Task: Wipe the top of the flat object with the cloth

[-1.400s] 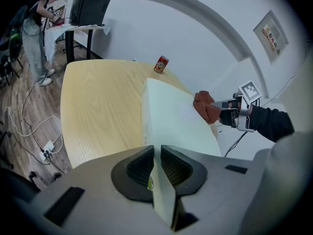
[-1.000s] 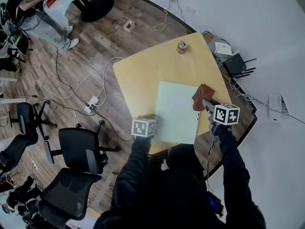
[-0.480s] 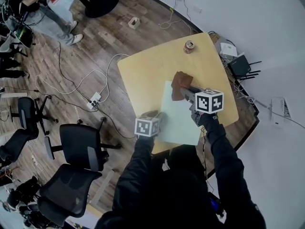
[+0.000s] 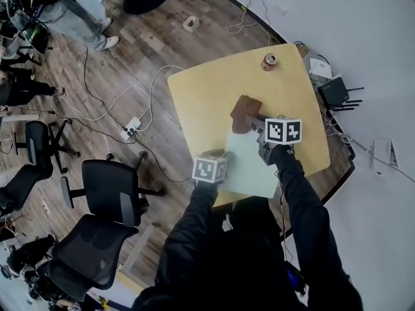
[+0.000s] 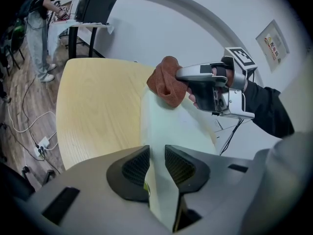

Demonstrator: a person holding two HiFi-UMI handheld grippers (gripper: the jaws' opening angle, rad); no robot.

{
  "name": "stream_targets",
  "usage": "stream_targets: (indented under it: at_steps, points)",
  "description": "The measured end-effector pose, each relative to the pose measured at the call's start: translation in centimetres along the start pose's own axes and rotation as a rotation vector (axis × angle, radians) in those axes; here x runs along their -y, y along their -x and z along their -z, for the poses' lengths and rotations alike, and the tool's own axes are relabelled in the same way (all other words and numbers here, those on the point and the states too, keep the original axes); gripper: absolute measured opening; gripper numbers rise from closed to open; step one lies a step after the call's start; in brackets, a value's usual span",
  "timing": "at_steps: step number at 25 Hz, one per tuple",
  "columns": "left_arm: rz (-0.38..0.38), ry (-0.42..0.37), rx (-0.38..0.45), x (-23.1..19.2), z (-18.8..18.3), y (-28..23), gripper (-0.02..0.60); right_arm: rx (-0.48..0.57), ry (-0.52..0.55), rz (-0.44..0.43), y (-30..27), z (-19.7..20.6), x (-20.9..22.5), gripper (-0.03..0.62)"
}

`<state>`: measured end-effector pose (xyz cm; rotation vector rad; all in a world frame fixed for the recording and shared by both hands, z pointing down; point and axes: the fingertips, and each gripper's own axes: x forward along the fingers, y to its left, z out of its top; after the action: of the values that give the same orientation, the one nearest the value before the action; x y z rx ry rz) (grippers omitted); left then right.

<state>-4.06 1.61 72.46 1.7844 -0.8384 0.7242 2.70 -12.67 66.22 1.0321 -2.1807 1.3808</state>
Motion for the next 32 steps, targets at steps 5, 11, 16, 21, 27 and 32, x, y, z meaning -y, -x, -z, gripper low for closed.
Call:
stream_targets:
  at_steps: [5, 11, 16, 21, 27, 32]
  points:
    - [0.005, 0.005, -0.028, 0.2, 0.2, 0.3, 0.117, 0.013, -0.031, 0.069, 1.0, 0.7, 2.6, 0.071]
    - [-0.01, 0.0, -0.016, 0.1, 0.0, 0.3, 0.117, 0.019, -0.05, 0.123, 3.0, 1.2, 5.3, 0.071]
    - [-0.024, -0.004, -0.02, 0.0, 0.1, 0.2, 0.117, 0.025, -0.066, 0.16, 5.1, 2.1, 7.4, 0.071]
    - [-0.027, 0.0, -0.018, 0.3, 0.1, 0.3, 0.117, 0.025, -0.072, 0.203, 7.5, 2.8, 9.5, 0.071]
    - [-0.03, 0.0, -0.011, 0.4, 0.0, 0.3, 0.117, 0.031, -0.079, 0.246, 10.0, 3.5, 11.7, 0.071]
    - [-0.052, -0.004, -0.013, 0.5, -0.1, 0.0, 0.115, 0.034, -0.086, 0.283, 12.3, 4.2, 13.9, 0.071]
